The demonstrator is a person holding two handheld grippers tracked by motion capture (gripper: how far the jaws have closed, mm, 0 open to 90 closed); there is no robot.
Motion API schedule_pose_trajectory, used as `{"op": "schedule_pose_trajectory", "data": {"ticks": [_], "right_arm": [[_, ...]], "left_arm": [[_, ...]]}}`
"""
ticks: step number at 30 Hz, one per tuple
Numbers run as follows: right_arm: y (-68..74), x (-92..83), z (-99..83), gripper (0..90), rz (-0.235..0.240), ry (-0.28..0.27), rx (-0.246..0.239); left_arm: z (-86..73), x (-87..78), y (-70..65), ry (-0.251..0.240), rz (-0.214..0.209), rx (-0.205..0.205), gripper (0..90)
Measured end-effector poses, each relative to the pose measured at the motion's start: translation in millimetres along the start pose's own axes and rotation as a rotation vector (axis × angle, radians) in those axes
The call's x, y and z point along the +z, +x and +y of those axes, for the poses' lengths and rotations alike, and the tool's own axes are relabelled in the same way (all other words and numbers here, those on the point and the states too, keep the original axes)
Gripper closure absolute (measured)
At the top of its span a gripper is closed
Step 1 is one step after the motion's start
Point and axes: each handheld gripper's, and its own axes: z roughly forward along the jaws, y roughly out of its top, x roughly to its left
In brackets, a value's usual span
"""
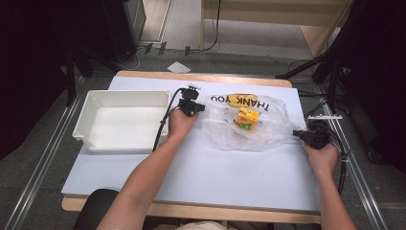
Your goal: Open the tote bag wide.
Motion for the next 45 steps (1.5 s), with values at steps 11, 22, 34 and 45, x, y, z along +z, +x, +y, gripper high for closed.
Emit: {"op": "schedule_pose_trajectory", "data": {"ticks": [11,22,34,45], "right_arm": [[-8.0,-4.6,-8.1,90.0,-0.007,-0.031,0.022],[-7.2,-4.6,-8.1,90.0,-0.020,-0.031,0.024],[-6.9,-5.3,-7.8,90.0,-0.035,-0.026,0.026],[-8.6,-4.4,-7.8,90.0,-0.044,-0.036,0.028]], "left_arm": [[0.6,1.3,0.1,-0.015,0.024,0.019,90.0],[2.9,2.3,1.2,-0.021,0.058,0.010,90.0],[3.9,2.1,4.7,-0.013,0.039,-0.024,90.0],[3.6,2.4,7.2,-0.019,0.023,-0.037,90.0]]}}
